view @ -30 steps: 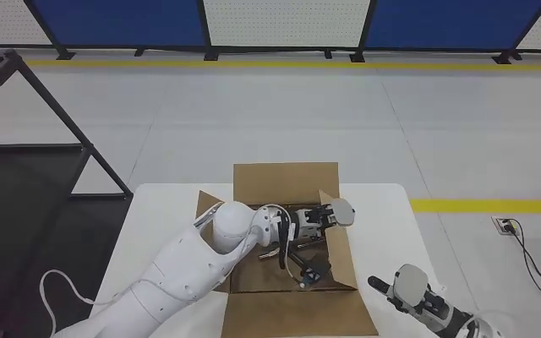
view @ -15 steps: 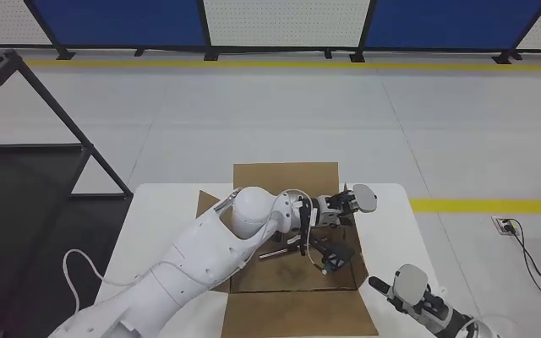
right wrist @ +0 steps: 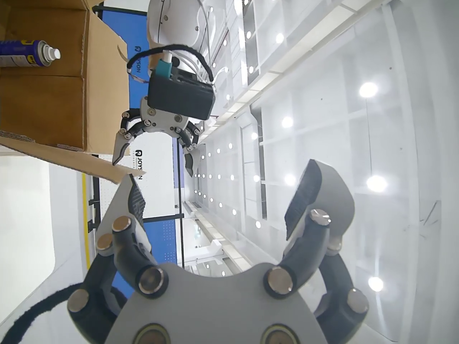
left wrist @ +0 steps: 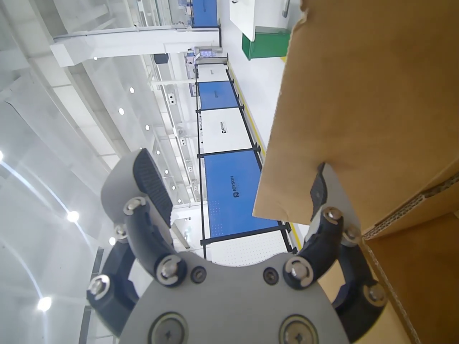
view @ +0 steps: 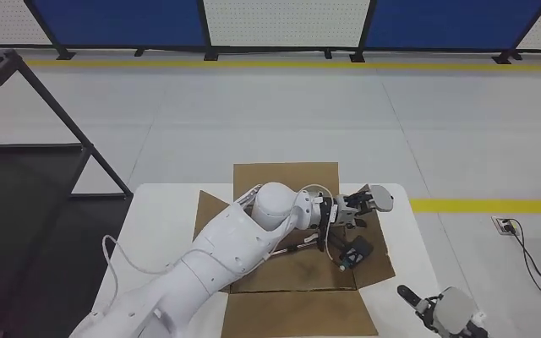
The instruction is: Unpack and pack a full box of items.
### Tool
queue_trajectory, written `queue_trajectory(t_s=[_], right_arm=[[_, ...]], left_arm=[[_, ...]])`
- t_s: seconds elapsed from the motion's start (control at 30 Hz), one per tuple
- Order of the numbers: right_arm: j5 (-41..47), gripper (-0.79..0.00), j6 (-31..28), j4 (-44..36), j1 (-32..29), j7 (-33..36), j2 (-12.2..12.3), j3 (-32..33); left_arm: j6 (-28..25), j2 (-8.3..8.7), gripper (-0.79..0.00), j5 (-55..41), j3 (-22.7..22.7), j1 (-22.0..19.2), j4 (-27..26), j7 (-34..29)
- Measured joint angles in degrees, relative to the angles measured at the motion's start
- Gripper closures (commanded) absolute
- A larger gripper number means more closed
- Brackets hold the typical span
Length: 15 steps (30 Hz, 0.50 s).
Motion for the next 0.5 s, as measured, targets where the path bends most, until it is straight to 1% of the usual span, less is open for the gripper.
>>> queue_trajectory(t_s=[0.2,0.4,0.5], right_arm=[[-3.3,-0.785,-5.2,-0.9,2.4,2.3,0.2,-1.3],[-6.8,-0.785,-7.8,-2.1,4.4,5.1,0.4,-3.0],[-9.7,-0.785,-12.1,-1.8,6.0,6.9,0.5,-3.8]], left_arm=[[1.4,-3.67,-0.785,-2.2,0.9,-0.5,6.7,1.6],[1.9,-6.92,-0.785,-3.4,1.6,-0.9,12.8,3.2],[2.7,-8.26,-0.785,-3.8,1.8,-1.2,15.3,3.9]])
